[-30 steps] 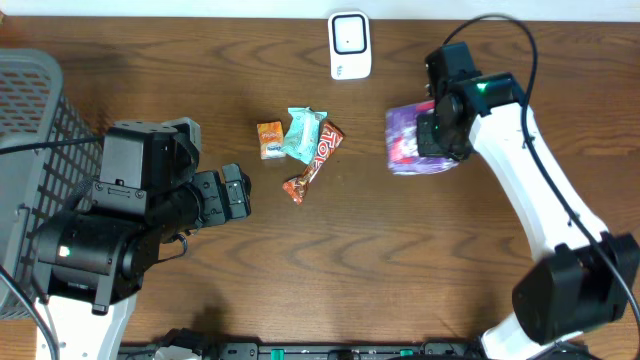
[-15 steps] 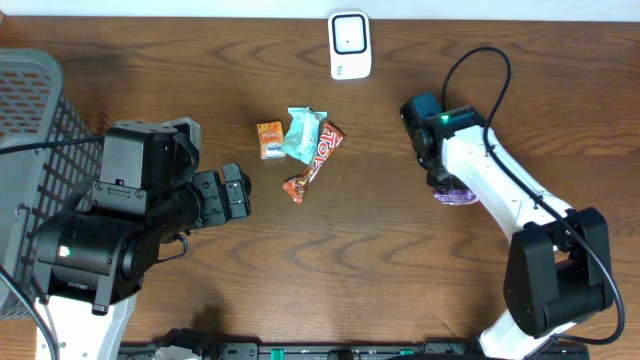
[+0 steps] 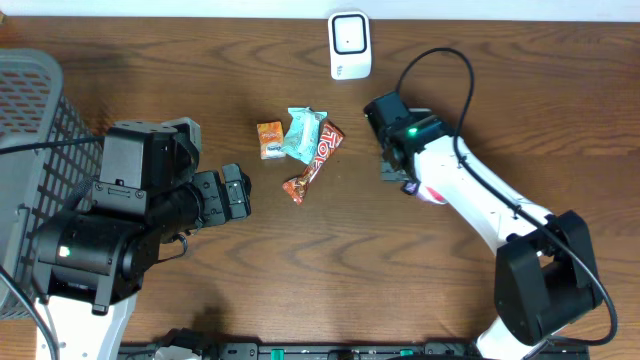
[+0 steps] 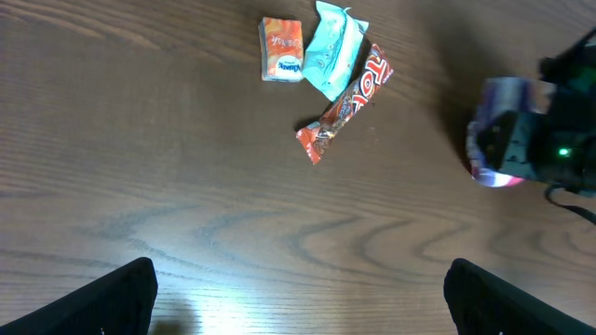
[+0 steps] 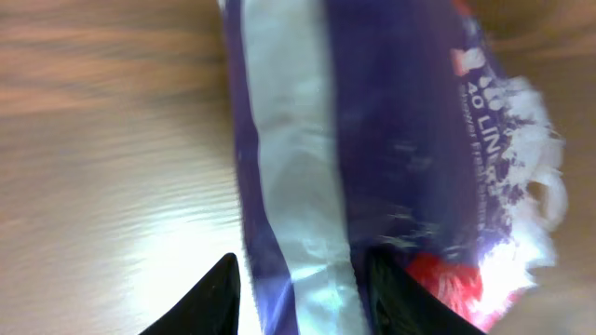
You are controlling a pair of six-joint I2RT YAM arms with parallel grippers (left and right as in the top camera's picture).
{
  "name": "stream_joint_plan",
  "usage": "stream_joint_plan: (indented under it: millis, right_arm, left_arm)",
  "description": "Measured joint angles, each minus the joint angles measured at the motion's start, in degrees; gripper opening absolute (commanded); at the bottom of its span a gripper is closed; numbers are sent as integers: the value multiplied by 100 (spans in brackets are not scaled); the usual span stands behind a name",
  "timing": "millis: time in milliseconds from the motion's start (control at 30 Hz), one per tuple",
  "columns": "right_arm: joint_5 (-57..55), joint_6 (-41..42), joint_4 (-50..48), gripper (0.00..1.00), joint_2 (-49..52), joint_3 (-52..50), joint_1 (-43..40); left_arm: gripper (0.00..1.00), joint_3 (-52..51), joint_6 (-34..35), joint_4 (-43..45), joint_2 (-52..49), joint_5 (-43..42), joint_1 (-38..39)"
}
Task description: Scan the item barcode
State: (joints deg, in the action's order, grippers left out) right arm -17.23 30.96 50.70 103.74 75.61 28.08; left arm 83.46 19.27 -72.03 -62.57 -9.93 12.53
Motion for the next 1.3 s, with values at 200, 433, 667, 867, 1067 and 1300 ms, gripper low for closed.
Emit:
stream_joint_plan:
  millis: [200, 433, 667, 867, 1067, 1300]
  right_arm:
    - [1200, -234, 267, 93, 22, 470, 11]
    - [1663, -780, 1344, 98, 17, 1982, -710]
    - [2264, -2083, 1624, 95, 15, 1910, -2144]
    - [3746, -3259, 949, 89, 184, 1025, -3062]
    - [4380, -3580, 136, 68, 487, 39, -3115]
    - [4817, -3373, -472, 1, 730, -522, -2874]
  left_arm:
    - [98, 0, 0, -2, 0, 0, 0]
    - [98, -2, 0, -2, 0, 0, 0]
    - [98, 0, 0, 0, 0, 0, 0]
    - [98, 0, 0, 0, 0, 0, 0]
    - [98, -2, 0, 0, 0, 0, 0]
    - [98, -2, 0, 0, 0, 0, 0]
